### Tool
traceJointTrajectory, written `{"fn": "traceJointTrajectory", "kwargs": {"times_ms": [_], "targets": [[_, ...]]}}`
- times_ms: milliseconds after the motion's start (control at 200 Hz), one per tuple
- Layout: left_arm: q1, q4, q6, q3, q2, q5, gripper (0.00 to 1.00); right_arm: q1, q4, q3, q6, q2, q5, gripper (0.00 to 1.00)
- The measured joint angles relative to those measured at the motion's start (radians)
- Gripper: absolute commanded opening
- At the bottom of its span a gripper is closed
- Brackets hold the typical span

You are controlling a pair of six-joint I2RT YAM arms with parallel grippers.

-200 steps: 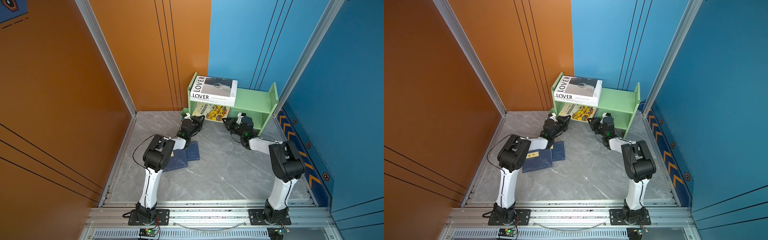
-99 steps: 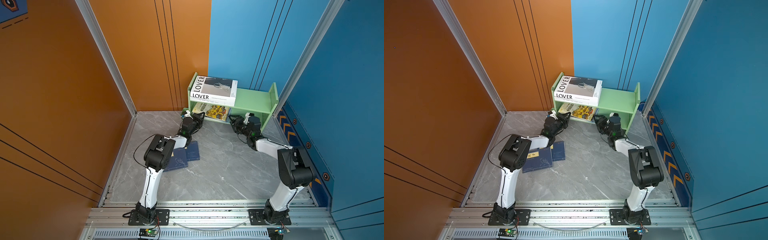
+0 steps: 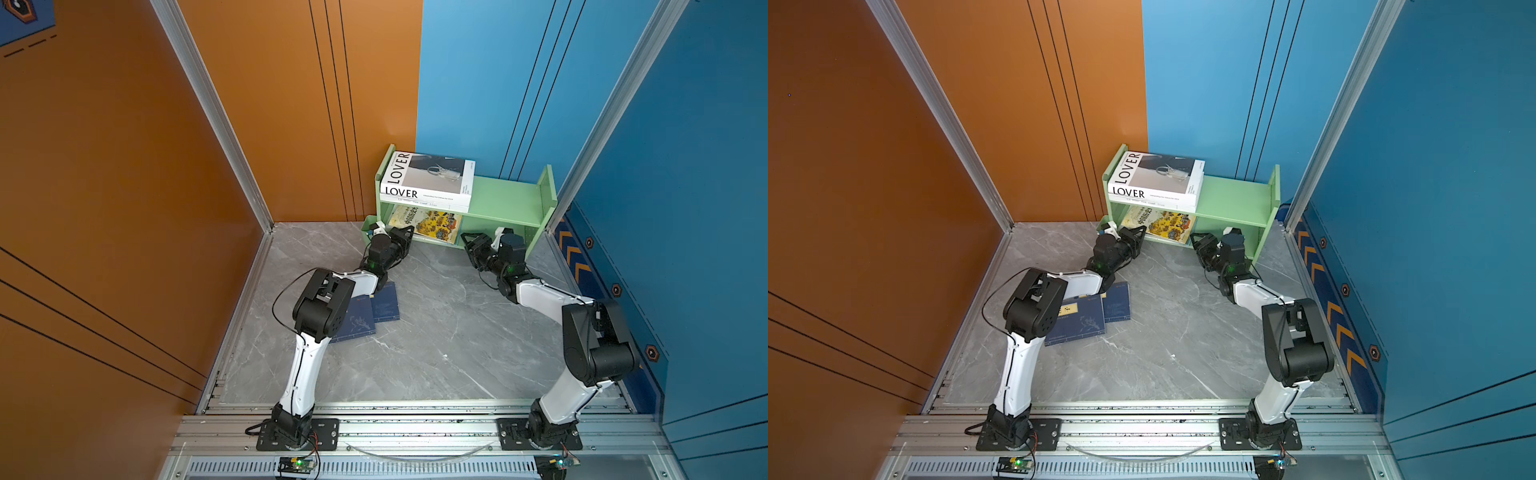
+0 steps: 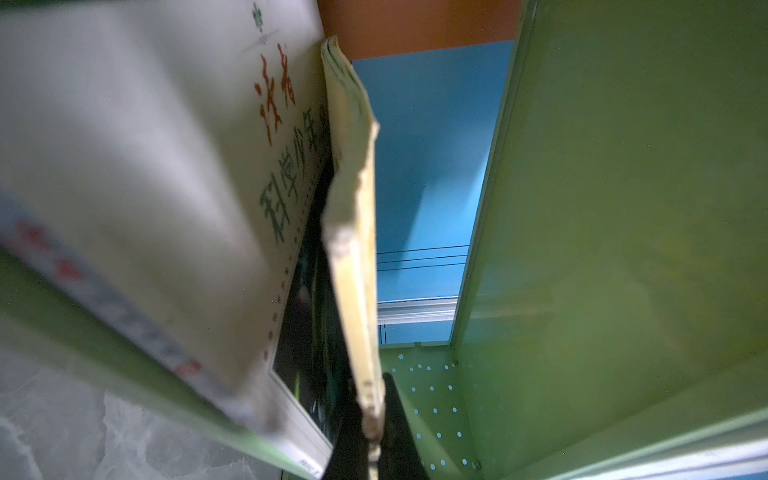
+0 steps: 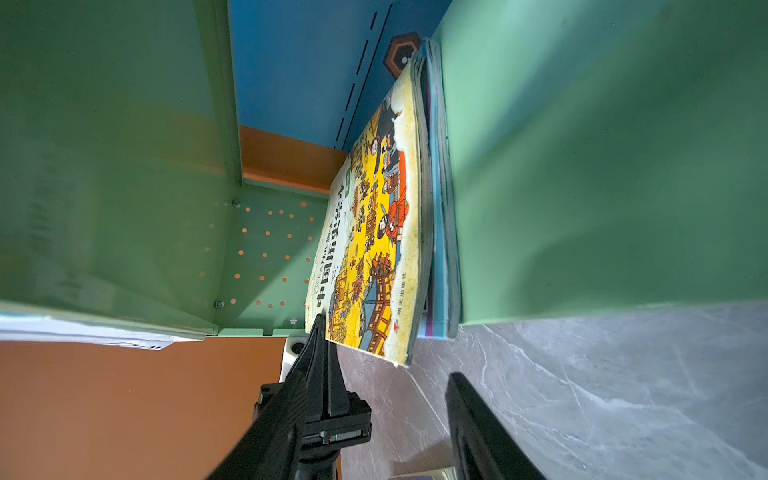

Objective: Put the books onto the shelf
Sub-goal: 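Push the yellow book deeper into the lower tier with both grippers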

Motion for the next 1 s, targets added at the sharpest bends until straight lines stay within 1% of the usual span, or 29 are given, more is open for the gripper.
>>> {"fn": "traceJointTrajectory", "kwargs": {"times_ms": [335, 691, 1001], "targets": [[-0.014, -0.003, 0.011, 0.000, 0.000, -0.021, 0.00, 0.003, 0.000, 0.000, 0.000, 0.000, 0.000, 0.56], [-0.032, -0.004, 0.014, 0.000, 0.000, -0.068, 0.00, 0.004, 0.000, 0.000, 0.000, 0.000, -0.001, 0.56], [-0.037, -0.013, 0.015, 0.000, 0.001, -0.081, 0.00, 0.004, 0.001, 0.000, 0.000, 0.000, -0.002, 0.57]]}}
